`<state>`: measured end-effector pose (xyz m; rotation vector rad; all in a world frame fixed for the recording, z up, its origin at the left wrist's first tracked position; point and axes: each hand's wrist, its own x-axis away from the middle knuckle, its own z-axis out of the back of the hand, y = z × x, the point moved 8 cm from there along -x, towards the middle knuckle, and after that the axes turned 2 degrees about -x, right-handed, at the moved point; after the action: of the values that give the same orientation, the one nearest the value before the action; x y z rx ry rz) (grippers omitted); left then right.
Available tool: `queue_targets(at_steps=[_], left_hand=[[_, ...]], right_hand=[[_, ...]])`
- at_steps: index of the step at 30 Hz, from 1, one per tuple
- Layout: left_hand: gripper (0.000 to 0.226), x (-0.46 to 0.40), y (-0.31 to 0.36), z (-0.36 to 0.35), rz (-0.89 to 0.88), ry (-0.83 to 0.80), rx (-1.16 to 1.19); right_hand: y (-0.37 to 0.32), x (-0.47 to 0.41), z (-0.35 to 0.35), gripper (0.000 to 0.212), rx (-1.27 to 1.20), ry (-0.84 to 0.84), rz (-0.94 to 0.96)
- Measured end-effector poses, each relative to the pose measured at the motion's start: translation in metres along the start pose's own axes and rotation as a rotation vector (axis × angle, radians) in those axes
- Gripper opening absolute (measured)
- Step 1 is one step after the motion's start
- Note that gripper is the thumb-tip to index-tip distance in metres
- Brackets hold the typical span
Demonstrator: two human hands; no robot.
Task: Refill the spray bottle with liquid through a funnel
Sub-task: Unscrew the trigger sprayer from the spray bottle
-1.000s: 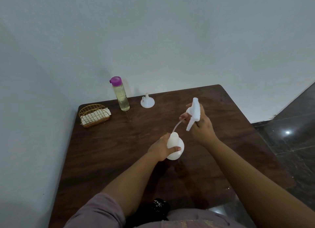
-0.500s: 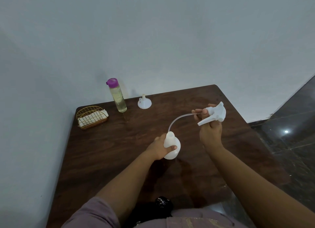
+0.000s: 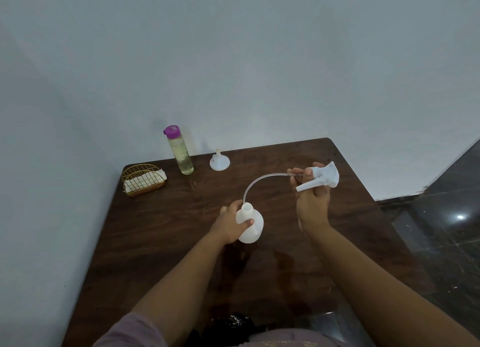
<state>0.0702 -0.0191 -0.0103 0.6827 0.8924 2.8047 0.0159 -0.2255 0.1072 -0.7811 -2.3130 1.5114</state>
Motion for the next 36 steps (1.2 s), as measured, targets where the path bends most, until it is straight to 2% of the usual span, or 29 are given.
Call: queue_targets(at_steps=[8,11,14,15,18,22,25,27,30,33,36], left_hand=[[0.058,0.014,0.009,0.005,0.030,0.056,-0.065],[0.057,0.020,0.012,0.006,0.041,0.064,-0.092],[0.066,0.025,0.014,0.009,0.092,0.110,-0.094],[0.071,0.026,0.015,0.012,0.119,0.138,-0.097],[0.073,0.039,0.027,0.025,0.173,0.301,-0.064],[0.060,0.064,0.059,0.042,0.144,0.563,0.031],[0.044,0.075,0.086,0.044,0.032,0.680,0.196],[0.031,0.077,0.106,0.035,-0.042,0.616,0.385],[0.023,0.080,0.138,0.004,-0.056,0.328,0.696],[0.035,0.088,0.164,-0.026,-0.079,0.078,0.890],[0.041,0.094,0.170,-0.049,0.028,-0.053,0.964]], right_hand=[[-0.009,-0.002,0.010,0.037,-0.054,-0.027,-0.023],[-0.016,0.002,0.011,0.056,-0.087,-0.034,-0.039],[-0.027,0.004,0.012,0.069,-0.095,-0.057,-0.026],[-0.029,0.004,0.014,0.069,-0.096,-0.070,-0.017],[-0.041,0.002,0.022,0.036,-0.089,-0.100,0.030],[-0.058,0.000,0.034,0.039,-0.050,-0.123,0.084],[-0.068,0.002,0.042,0.037,0.145,-0.207,0.161],[-0.075,0.010,0.045,0.039,0.336,-0.318,0.280],[-0.071,0.021,0.051,0.040,0.601,-0.451,0.442],[-0.054,0.024,0.060,0.029,0.875,-0.576,0.549],[-0.041,0.026,0.074,0.030,1.036,-0.668,0.603]])
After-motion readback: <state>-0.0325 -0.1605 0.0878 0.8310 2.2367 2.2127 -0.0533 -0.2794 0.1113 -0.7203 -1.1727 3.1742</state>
